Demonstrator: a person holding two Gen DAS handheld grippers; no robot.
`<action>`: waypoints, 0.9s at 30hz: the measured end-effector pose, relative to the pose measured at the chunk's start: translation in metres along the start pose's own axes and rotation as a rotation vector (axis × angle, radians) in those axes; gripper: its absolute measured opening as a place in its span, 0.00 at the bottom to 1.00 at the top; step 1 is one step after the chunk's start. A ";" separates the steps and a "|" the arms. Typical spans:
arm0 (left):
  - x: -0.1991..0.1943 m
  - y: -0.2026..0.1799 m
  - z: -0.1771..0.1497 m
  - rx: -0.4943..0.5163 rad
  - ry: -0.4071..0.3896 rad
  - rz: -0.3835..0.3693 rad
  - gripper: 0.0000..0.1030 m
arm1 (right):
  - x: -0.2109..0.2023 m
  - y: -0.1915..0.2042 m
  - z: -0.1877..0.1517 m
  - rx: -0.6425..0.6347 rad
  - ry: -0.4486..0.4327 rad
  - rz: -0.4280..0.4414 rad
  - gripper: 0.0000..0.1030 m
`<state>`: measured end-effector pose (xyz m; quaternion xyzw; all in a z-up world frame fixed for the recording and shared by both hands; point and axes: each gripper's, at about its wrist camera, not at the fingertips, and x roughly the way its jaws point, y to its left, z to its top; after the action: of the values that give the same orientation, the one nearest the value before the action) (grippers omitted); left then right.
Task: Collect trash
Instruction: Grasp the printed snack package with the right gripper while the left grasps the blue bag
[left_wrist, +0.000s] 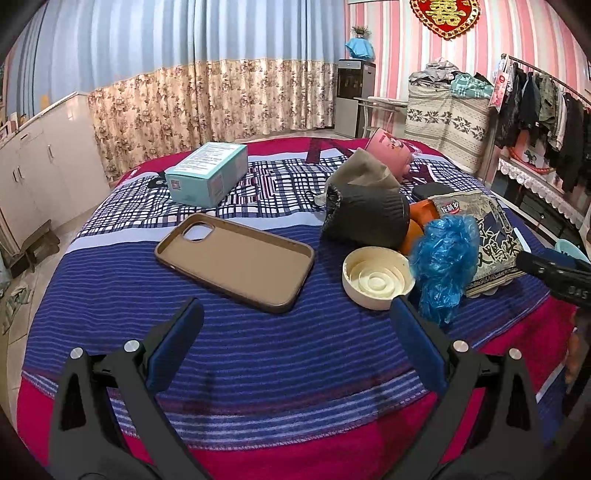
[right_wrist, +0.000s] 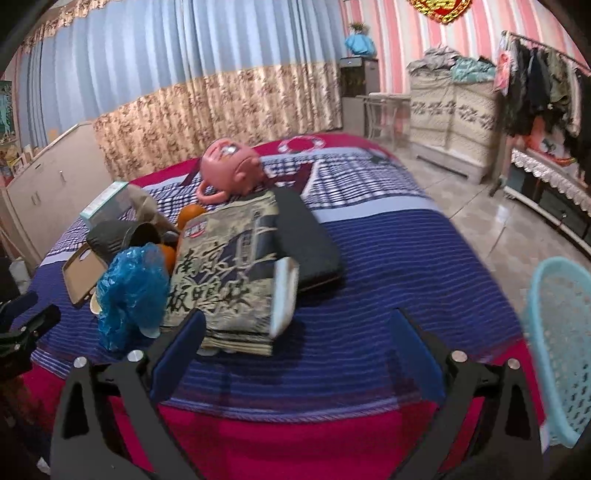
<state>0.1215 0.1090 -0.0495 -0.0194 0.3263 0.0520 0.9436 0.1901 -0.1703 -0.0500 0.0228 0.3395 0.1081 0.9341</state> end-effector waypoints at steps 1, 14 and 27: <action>0.001 0.000 0.000 -0.002 0.003 -0.002 0.95 | 0.002 0.003 0.001 -0.010 0.005 -0.005 0.80; 0.005 -0.002 0.005 0.007 -0.001 0.003 0.94 | 0.034 0.019 0.042 -0.076 -0.010 0.092 0.36; 0.007 -0.044 0.013 0.060 -0.001 -0.078 0.94 | -0.020 -0.009 0.052 -0.077 -0.151 0.031 0.11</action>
<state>0.1397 0.0668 -0.0439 -0.0038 0.3263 0.0056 0.9452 0.2101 -0.1822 0.0011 0.0001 0.2634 0.1336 0.9554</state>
